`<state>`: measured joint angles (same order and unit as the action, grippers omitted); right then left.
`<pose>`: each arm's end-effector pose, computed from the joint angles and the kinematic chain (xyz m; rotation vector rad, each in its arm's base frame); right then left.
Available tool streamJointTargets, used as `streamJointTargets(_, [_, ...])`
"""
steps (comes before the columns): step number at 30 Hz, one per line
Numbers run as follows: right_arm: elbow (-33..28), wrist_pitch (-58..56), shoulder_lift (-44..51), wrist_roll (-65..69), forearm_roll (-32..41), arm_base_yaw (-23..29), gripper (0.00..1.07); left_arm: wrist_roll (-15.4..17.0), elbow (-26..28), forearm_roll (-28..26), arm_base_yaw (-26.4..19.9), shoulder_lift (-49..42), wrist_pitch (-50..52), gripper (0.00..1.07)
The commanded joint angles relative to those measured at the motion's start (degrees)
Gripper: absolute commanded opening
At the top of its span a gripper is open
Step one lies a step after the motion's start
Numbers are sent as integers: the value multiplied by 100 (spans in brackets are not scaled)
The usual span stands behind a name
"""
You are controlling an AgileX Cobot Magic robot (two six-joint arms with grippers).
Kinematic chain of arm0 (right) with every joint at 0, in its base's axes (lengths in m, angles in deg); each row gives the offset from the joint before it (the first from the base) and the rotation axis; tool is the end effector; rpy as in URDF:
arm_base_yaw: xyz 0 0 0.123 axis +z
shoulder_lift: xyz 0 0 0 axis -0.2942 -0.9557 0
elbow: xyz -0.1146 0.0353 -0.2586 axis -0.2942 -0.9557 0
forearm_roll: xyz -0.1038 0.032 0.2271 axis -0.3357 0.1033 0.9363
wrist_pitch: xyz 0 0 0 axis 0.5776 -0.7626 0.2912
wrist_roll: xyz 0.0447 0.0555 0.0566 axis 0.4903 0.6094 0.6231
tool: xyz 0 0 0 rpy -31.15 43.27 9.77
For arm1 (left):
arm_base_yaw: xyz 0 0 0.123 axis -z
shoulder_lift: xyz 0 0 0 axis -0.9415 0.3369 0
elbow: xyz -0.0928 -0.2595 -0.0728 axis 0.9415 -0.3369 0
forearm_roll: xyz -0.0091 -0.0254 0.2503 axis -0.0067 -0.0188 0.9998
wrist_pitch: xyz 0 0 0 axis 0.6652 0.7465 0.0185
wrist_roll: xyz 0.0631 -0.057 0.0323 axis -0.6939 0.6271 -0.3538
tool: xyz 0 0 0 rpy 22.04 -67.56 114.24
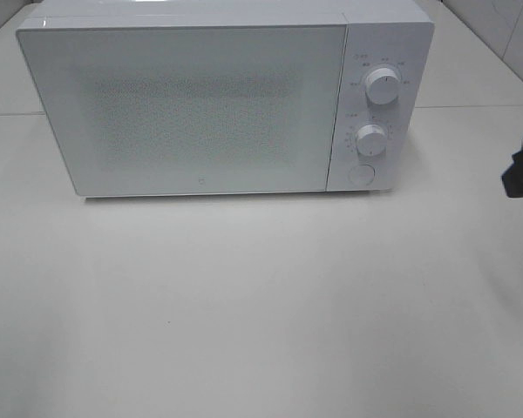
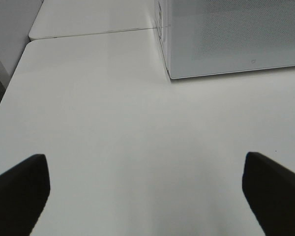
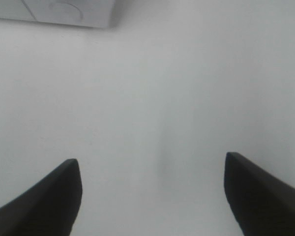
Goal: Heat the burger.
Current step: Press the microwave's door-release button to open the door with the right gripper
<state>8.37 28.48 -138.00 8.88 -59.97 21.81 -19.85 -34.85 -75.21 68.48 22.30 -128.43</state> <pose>0.2160 0.0144 0.2627 -0.1150 2.4701 -0.0212 -0.0050 -0.0101 0.2798 0.1463 2.0059 -0.0196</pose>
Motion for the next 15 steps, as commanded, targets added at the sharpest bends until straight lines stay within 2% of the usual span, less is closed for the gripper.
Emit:
streamJointTargets(1, [34,-309,63,40,-195,-269,79,34,-17,0,-11,-115,29,101])
streamJointTargets(4, [34,-682,178,40,-350,-321,78,34,-17,0,-11,-115,29,101])
streamJointTargets(6, [-23,-1094,630,40,-304,-315,77,34,-17,0,-11,-115,29,101])
streamJointTargets(9, [-74,-1186,854,40,-286,-315,77,34,-17,0,-11,-115,29,101])
streamJointTargets(10, [-223,-1392,1381,34,-286,-315,76,34,-17,0,-11,-115,29,101])
streamJointTargets(12, [-321,-1536,1662,34,-286,-315,76,34,-17,0,-11,-115,29,101])
streamJointTargets(13, [-487,-1811,2172,40,-258,-315,76,34,-17,0,-11,-115,29,101])
streamJointTargets(14, [-487,-1811,2172,40,-258,-315,76,34,-17,0,-11,-115,29,101])
streamJointTargets(15, [-636,-2045,2676,69,-218,-315,76,34,-17,0,-11,-115,29,101])
